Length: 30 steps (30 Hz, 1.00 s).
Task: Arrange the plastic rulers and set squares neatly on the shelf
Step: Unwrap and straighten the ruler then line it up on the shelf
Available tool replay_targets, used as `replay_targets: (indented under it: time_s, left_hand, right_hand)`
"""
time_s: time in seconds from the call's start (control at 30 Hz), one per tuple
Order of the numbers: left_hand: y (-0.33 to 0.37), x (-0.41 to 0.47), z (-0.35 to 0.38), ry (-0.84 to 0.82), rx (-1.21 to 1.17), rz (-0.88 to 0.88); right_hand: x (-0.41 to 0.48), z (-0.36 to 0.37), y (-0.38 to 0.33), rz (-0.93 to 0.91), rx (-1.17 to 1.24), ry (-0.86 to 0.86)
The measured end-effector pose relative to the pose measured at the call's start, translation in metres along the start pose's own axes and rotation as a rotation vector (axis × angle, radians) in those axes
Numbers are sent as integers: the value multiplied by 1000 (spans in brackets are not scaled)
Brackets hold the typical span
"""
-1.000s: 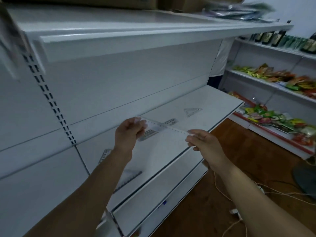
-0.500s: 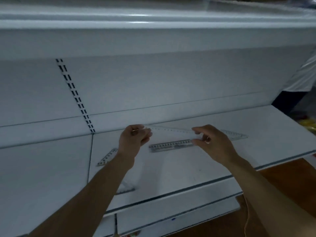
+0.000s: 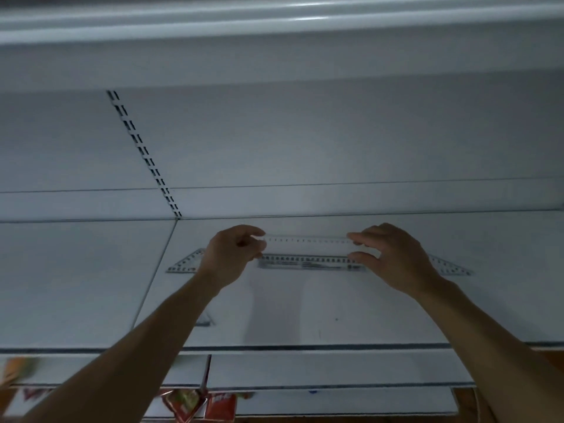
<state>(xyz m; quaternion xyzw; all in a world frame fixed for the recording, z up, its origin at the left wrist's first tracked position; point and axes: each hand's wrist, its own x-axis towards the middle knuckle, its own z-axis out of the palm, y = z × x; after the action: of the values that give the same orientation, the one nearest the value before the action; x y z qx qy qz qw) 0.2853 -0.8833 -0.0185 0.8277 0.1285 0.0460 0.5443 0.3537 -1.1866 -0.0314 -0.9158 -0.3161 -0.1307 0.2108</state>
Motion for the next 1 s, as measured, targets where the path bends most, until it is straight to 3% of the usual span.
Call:
replay_targets:
  time_s: [0.2,0.37,0.43,1.0]
  left_hand:
    - [-1,7,6,-75,290,128]
    - [-11,17,1,-186,595,437]
    - [-13,21,1,-206,633,482]
    - [-28,36,3,-333,710,406]
  right_hand:
    - [0,-8,10,39,2,-57]
    - [-2,-5,14,60,3,-114]
    - [-4,-2,13,61,16,-133]
    - [2,14,15,52,-66,-351]
